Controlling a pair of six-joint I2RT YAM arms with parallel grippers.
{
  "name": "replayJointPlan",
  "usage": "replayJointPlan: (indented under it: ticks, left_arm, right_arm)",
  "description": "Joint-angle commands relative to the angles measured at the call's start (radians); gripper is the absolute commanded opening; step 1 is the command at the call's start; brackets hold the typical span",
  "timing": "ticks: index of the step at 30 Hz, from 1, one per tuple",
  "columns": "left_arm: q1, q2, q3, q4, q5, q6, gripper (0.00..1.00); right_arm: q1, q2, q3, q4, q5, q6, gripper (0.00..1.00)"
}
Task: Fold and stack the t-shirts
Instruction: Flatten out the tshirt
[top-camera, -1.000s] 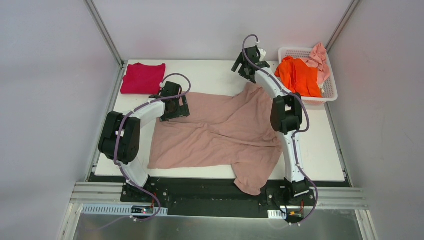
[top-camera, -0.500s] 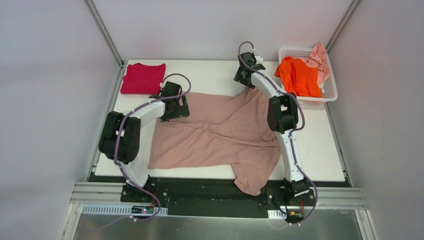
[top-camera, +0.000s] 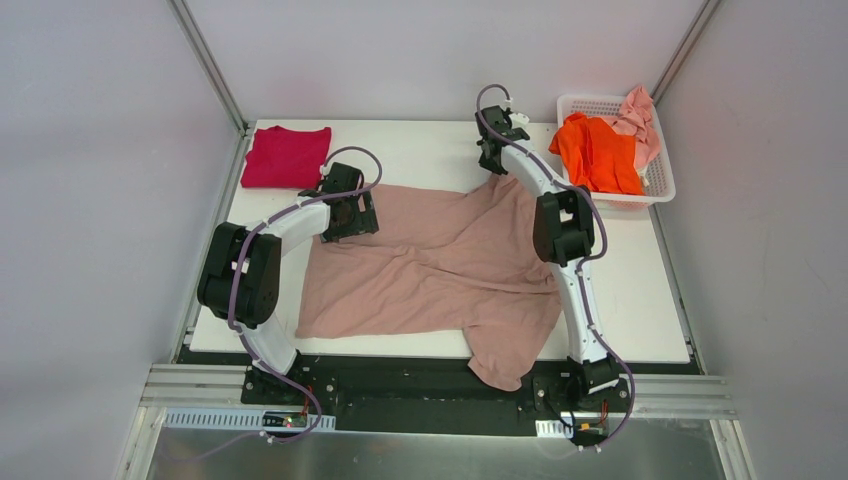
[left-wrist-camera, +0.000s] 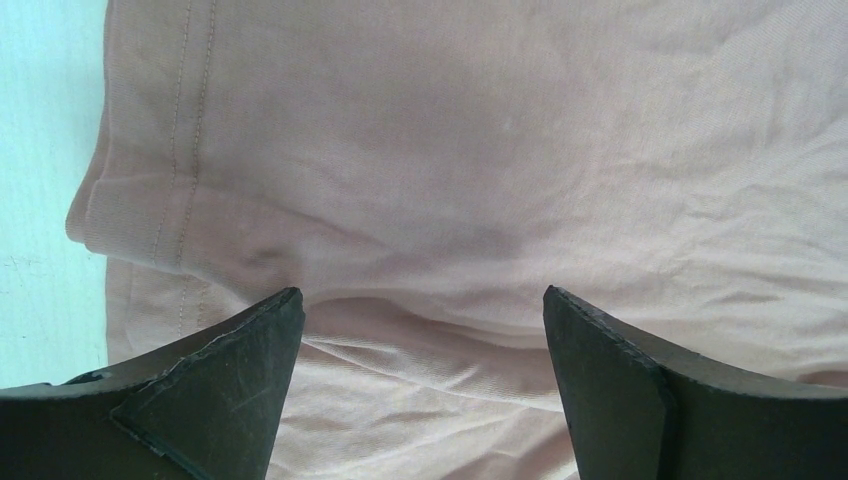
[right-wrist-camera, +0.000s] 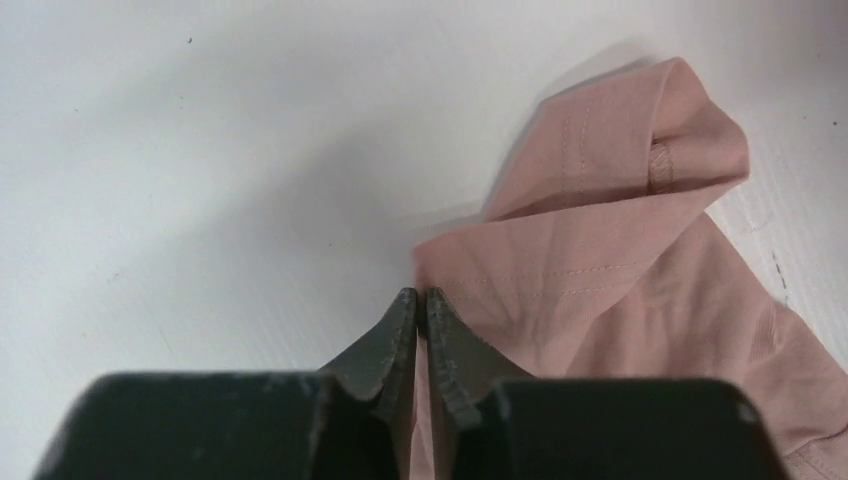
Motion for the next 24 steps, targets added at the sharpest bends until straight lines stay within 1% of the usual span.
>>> replayJointPlan:
  ticks: [1, 2, 11, 13, 15, 18, 21, 24]
  left_arm:
    - [0.008, 0.011, 0.031, -0.001, 0.009, 0.013, 0.89]
    - [0.008, 0.012, 0.032, -0.001, 0.008, 0.013, 0.89]
    - [0.011, 0.012, 0.032, -0.001, 0.006, 0.013, 0.89]
    - [0.011, 0.014, 0.033, -0.001, 0.008, 0.013, 0.88]
    - [0.011, 0.017, 0.035, -0.001, 0.009, 0.013, 0.88]
    - [0.011, 0.018, 0.035, -0.001, 0.01, 0.014, 0.88]
    - [0.011, 0.014, 0.034, -0.001, 0.009, 0.016, 0.88]
    - [0.013, 0.014, 0.034, -0.001, 0.008, 0.016, 0.88]
  right_arm:
    - [0.001, 0.022, 0.065, -0.008, 0.044, 0.009, 0.06]
    - [0.0, 0.021, 0.067, -0.009, 0.049, 0.008, 0.01]
    - [0.001, 0.024, 0.048, -0.036, 0.033, -0.016, 0.0]
    - [0.001, 0.02, 0.044, 0.007, 0.003, -0.045, 0.0]
    - [0.006, 0.002, 0.021, 0.09, -0.048, -0.067, 0.0]
    - [0.018, -0.035, -0.029, 0.215, -0.069, -0.09, 0.0]
    - [0.045, -0.039, -0.033, 0.271, -0.038, -0.146, 0.0]
    - [0.063, -0.024, -0.018, 0.279, -0.056, -0.177, 0.0]
